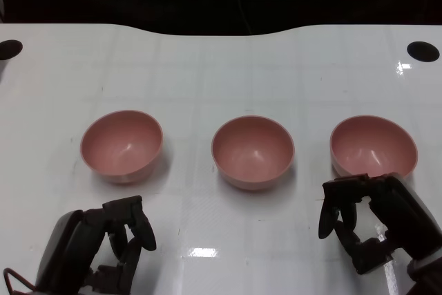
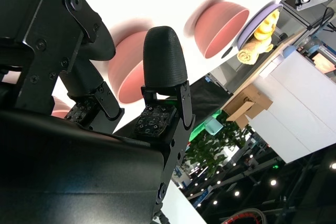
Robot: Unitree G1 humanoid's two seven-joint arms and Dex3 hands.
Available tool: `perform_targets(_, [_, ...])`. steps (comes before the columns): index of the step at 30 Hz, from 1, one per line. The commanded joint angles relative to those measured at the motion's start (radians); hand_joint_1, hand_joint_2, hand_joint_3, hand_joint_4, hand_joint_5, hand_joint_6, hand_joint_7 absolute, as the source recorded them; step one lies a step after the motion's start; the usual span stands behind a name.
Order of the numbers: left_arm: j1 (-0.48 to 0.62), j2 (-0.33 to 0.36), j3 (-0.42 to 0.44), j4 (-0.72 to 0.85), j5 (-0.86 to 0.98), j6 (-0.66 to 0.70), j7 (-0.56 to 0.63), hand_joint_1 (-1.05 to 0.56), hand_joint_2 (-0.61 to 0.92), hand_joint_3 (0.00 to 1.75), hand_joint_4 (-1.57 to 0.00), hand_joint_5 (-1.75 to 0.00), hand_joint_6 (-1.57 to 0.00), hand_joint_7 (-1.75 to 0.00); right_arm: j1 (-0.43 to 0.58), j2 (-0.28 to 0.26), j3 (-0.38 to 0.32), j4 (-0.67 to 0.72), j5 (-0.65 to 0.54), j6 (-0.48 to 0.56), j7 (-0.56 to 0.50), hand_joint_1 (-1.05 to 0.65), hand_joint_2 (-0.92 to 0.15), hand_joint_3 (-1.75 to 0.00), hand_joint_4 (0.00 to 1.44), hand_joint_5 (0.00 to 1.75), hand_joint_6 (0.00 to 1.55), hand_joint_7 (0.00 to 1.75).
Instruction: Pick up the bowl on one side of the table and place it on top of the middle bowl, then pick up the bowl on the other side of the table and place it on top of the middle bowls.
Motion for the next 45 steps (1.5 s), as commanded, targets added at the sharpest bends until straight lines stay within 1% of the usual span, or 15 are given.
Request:
perform_targets(1, [0.003,0.015,0.004,-0.001,-0.006,0.000,0.005,-0.05,0.18,1.56,-0.97,-1.62,-0.92,-1.39,-0.007,-0.006,-0.004,0.009,0.008,-0.007,-0.003,0.22,0.06,-1.75,1.06,1.73,1.05,1.27])
perform_targets(14, [-0.007,0.012,0.007,0.018,-0.009,-0.015,0.017,-0.06,0.17,1.58,-0.96,-1.62,-0.91,-1.38,-0.012,-0.006,-0.004,0.017,-0.003,-0.014,-0.016,0.23,0.05,-1.75,1.06,1.74,1.05,1.27])
perform_targets(15, [-0.009,0.009,0.008,0.023,-0.016,-0.018,0.016,-0.06,0.19,1.53,-0.93,-1.62,-0.91,-1.29,-0.012,-0.006,-0.004,0.017,-0.005,-0.015,-0.018,0.23,0.05,-1.75,1.06,1.74,1.05,1.27])
perform_targets(17, [-0.013,0.005,0.009,0.029,-0.034,-0.018,0.007,-0.07,0.26,1.41,-0.86,-1.59,-0.92,-1.03,-0.012,-0.005,-0.003,0.020,-0.003,-0.016,-0.018,0.23,0.05,-1.75,1.06,1.74,1.05,1.27])
perform_targets(18, [-0.012,0.005,0.009,0.025,-0.036,-0.011,0.005,-0.08,0.31,1.27,-0.81,-1.50,-0.90,-0.90,-0.012,-0.005,-0.002,0.021,-0.001,-0.017,-0.017,0.23,0.05,-1.75,1.06,1.74,1.05,1.27])
perform_targets(19, [-0.011,0.007,0.010,0.016,-0.031,0.003,0.005,-0.11,0.40,1.04,-0.74,-1.34,-0.86,-0.73,-0.013,-0.005,-0.002,0.022,0.000,-0.018,-0.017,0.23,0.05,-1.75,1.06,1.74,1.05,1.27])
perform_targets(21, [0.006,0.012,0.016,-0.043,0.017,0.086,0.022,-0.18,0.56,0.72,-0.68,-1.09,-0.83,-0.53,-0.012,-0.004,-0.001,0.020,-0.001,-0.016,-0.017,0.23,0.06,-1.75,1.06,1.74,1.05,1.27])
perform_targets(22, [0.016,0.015,0.019,-0.077,0.045,0.129,0.033,-0.26,0.69,0.45,-0.69,-0.86,-0.79,-0.40,-0.010,-0.003,-0.001,0.017,-0.001,-0.013,-0.016,0.23,0.06,-1.75,1.06,1.74,1.05,1.27])
perform_targets(23, [0.024,0.017,0.020,-0.103,0.064,0.162,0.040,-0.29,0.77,0.29,-0.69,-0.78,-0.78,-0.33,-0.009,-0.003,0.000,0.015,-0.001,-0.011,-0.016,0.23,0.06,-1.75,1.06,1.74,1.05,1.27])
perform_targets(25, [0.037,0.019,0.019,-0.153,0.092,0.223,0.044,-0.31,0.84,0.15,-0.69,-0.72,-0.78,-0.26,-0.007,-0.002,0.000,0.009,0.000,-0.004,-0.014,0.23,0.06,-1.75,1.06,1.74,1.05,1.27])
perform_targets(26, [0.044,0.020,0.020,-0.187,0.116,0.262,0.050,-0.37,0.88,0.08,-0.59,-0.85,-0.72,-0.19,-0.005,-0.002,0.000,0.004,0.000,0.001,-0.012,0.23,0.06,-1.75,1.07,1.74,1.05,1.27])
perform_targets(29, [0.056,0.031,0.015,-0.285,0.219,0.368,0.087,-0.44,0.91,0.03,-0.44,-0.91,-0.66,-0.11,-0.006,-0.001,0.000,0.002,-0.002,0.005,-0.014,0.25,0.07,-1.75,1.06,1.74,1.05,1.27])
perform_targets(34, [0.060,0.037,-0.014,-0.426,0.398,0.556,0.120,-0.48,0.92,0.01,-0.36,-0.75,-0.61,-0.03,-0.011,0.000,-0.001,0.010,-0.002,0.001,-0.017,0.25,0.06,-1.75,1.07,1.74,1.06,1.27])
perform_targets(40, [0.037,0.050,-0.068,-0.526,0.535,0.749,0.066,-0.46,0.89,0.00,-0.27,-0.65,-0.47,0.00,-0.009,-0.001,-0.003,0.008,-0.002,0.003,-0.017,0.26,0.06,-1.75,1.07,1.74,1.06,1.27])
perform_targets(45, [-0.017,0.050,-0.125,-0.547,0.655,0.907,0.012,-0.53,0.85,0.00,-0.16,-0.61,-0.31,0.00,-0.004,-0.003,-0.003,-0.001,-0.001,0.006,-0.014,0.26,0.06,-1.75,1.07,1.74,1.06,1.27])
